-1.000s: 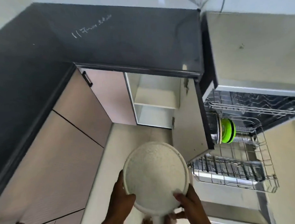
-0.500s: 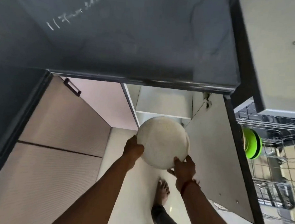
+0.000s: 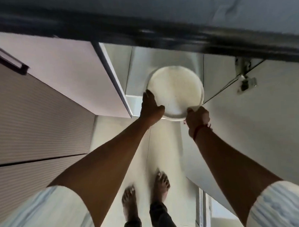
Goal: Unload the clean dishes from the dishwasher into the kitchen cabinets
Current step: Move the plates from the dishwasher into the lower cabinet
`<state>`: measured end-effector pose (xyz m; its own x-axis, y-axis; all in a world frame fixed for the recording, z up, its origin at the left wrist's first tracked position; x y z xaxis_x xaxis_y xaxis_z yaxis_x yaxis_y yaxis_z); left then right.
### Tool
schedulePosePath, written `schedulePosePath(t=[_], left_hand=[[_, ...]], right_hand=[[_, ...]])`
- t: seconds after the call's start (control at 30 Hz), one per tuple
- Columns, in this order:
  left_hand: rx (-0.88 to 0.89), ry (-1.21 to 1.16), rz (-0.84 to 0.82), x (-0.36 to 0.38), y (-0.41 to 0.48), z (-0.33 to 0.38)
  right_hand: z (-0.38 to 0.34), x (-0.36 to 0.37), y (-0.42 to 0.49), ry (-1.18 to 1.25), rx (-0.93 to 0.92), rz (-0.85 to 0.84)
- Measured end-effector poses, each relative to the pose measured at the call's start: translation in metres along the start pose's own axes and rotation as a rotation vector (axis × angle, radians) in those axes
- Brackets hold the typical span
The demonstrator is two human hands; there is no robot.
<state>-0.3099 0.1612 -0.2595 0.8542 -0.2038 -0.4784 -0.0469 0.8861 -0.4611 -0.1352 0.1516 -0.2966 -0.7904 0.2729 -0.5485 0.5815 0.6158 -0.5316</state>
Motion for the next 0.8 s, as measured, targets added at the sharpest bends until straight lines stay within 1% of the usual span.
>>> schedulePosePath(t=[0.13,0.2,0.3,0.37,0.4,0.43,0.5,0.53,0.6,0.7,0.8], left_hand=[[0.11,0.132,-0.023,0.009,0.022,-0.009],[0.112,0.134,-0.032,0.009,0.029,-0.012],[0.127,0.066,-0.005,0.004,0.039,-0.013],[0.163,0.034,0.0,-0.001,0.047,-0.011],[0.17,0.018,-0.012,-0.004,0.049,-0.01],[0.179,0.023,-0.03,-0.006,0.051,-0.009],[0.222,0.149,-0.076,-0.009,0.049,-0.008],[0.261,0.244,-0.103,-0.009,0.046,-0.009],[0.348,0.428,-0.14,-0.005,0.035,-0.012],[0.517,0.676,-0.141,0.002,0.016,-0.019],[0.619,0.795,-0.03,0.005,0.006,-0.026]], right_hand=[[-0.013,0.015,0.019,-0.102,-0.214,0.027],[-0.017,0.021,0.019,-0.08,-0.259,-0.046],[-0.014,0.024,0.018,0.074,-0.213,-0.226],[-0.013,0.023,0.018,0.078,-0.181,-0.346],[-0.014,0.021,0.018,0.075,-0.18,-0.362],[-0.013,0.019,0.017,0.075,-0.174,-0.342],[-0.011,0.014,0.01,0.066,-0.148,-0.312],[-0.01,0.012,0.004,0.027,-0.162,-0.328],[-0.007,0.011,-0.006,-0.171,-0.274,-0.331],[-0.011,0.008,-0.023,-0.545,-0.517,-0.199],[-0.018,0.007,-0.041,-0.755,-0.715,-0.019]])
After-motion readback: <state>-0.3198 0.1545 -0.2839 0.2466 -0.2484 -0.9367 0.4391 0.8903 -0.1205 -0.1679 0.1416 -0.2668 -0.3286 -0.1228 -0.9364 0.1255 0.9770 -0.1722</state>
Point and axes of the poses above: each hand's wrist, its own y-axis towards the middle knuckle, its own x-axis out of the palm, z = x × y, the point moved 2 cm from there along y, towards the middle knuckle, and after that the axes turned 4 degrees about x, right-handed, at the moved point
